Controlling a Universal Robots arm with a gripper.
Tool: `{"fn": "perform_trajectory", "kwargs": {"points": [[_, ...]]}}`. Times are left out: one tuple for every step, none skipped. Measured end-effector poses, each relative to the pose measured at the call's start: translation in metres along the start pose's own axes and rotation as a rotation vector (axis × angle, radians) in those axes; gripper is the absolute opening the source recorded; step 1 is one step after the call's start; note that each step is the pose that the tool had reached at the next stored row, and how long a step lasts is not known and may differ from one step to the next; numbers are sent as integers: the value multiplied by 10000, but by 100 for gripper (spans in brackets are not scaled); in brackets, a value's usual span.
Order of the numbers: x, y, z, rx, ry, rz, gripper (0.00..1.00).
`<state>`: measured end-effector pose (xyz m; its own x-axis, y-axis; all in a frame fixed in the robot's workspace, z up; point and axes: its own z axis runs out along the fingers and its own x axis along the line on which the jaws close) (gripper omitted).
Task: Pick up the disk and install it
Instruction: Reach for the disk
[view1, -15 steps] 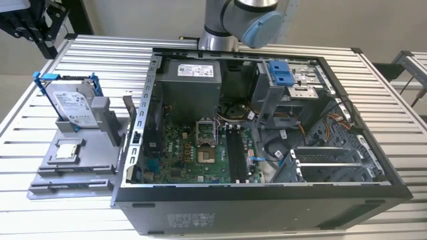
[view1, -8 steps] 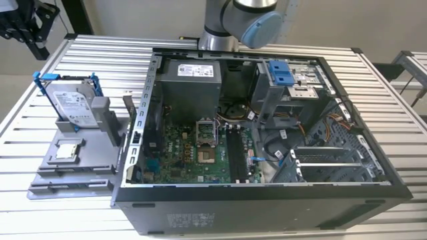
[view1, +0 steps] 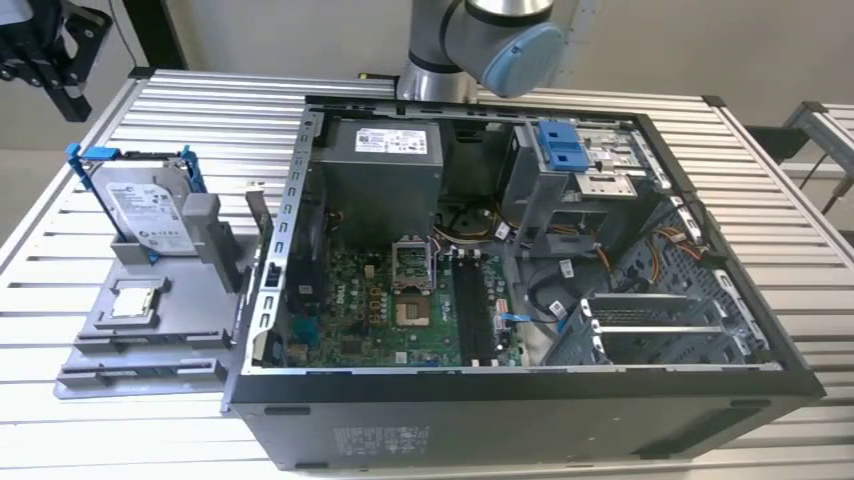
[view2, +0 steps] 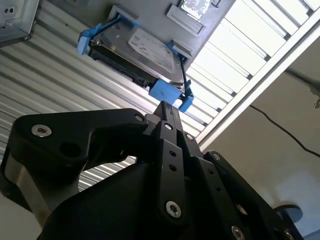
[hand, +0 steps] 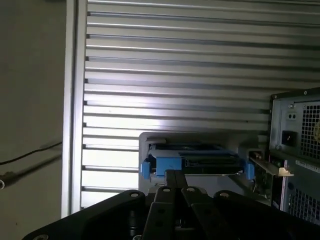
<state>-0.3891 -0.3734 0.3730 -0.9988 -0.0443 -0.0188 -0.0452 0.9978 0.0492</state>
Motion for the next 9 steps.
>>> {"fn": "perform_trajectory", "kwargs": {"points": [[5,0,1,-2,3,-78,0],[7,0,1,-2,4,-102,0],[7,0,1,-2,5,-102,0],[7,0,1,-3,5,-103,0],[7,0,1,-2,5,-103,0],[8,-1,1,-2,6,-102,0],[9,-6,0,-2,6,-102,0],[9,-11,0,-3,6,-102,0],[9,-15,0,-3,6,-103,0]]}}
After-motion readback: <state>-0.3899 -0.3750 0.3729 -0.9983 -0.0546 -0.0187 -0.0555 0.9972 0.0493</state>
